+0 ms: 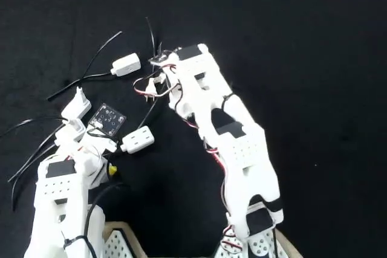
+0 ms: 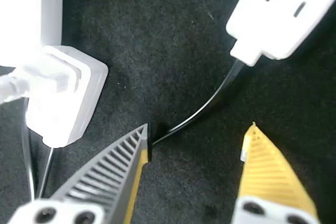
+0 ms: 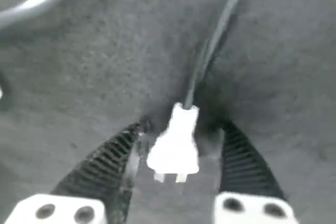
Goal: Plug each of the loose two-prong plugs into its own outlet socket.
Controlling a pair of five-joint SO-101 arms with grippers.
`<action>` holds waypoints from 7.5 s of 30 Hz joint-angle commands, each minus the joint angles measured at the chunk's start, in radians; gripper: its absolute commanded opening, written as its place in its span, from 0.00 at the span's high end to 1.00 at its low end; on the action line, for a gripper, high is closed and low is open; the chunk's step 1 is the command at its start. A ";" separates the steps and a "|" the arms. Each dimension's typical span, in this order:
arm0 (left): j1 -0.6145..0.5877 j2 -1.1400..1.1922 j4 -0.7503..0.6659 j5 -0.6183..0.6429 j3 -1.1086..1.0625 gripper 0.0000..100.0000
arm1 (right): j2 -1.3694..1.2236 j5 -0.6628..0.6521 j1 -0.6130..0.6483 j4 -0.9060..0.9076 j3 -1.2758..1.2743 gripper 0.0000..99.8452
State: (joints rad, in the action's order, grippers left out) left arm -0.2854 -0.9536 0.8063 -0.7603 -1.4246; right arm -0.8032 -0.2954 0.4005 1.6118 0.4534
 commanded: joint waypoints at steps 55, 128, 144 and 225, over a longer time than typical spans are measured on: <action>0.004 -0.014 -0.017 -0.009 -0.001 0.72 | 0.148 0.023 0.018 -0.017 -0.211 0.90; 0.397 -0.870 0.043 0.727 -0.062 0.72 | 1.695 0.213 0.480 -0.988 -1.578 0.99; 0.341 -0.870 0.150 0.473 -0.042 0.72 | 1.693 0.299 0.422 -1.069 -1.578 0.99; 0.015 -0.628 0.400 0.325 0.061 0.68 | 1.400 0.060 -0.081 -0.336 -0.980 0.97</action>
State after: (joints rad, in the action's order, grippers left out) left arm -0.3698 -1.6855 1.1699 -0.4043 -1.5060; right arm 0.6575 -0.2263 0.3621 1.3004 -0.5838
